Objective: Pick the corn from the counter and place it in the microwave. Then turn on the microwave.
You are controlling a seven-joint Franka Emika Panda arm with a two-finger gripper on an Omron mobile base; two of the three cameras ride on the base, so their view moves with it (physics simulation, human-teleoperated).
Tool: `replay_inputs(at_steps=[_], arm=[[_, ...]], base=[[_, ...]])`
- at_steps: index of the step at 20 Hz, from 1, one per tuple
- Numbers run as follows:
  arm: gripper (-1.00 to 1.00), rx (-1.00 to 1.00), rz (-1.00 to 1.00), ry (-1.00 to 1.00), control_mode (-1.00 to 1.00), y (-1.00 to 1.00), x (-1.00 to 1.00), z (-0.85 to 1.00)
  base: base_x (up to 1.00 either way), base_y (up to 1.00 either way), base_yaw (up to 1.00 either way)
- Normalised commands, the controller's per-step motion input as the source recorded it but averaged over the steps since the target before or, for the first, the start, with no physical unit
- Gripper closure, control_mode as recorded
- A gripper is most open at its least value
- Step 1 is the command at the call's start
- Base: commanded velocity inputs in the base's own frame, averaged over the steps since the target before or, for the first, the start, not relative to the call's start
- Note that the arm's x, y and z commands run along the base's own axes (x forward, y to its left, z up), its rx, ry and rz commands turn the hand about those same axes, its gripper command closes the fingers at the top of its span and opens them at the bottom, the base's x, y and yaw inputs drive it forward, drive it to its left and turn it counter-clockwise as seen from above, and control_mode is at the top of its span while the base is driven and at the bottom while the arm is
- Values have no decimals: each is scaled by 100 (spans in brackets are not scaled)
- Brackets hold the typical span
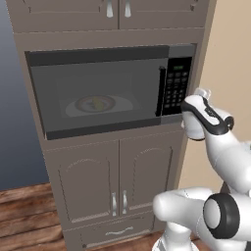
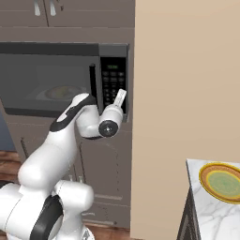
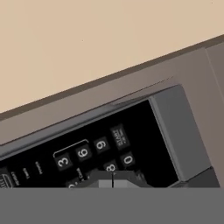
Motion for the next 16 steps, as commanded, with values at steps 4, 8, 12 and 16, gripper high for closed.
replay_inputs(at_steps=[4, 8, 12, 16], arm=[[100, 1, -2, 0, -100, -3, 14, -8], [100, 1, -2, 0, -100, -1, 16, -8], [100, 0, -1, 0, -100, 0, 17, -11], [100, 0, -1, 0, -100, -1, 17, -12]], base=[[0, 0, 0], [0, 0, 0], [0, 0, 0], [0, 0, 0]])
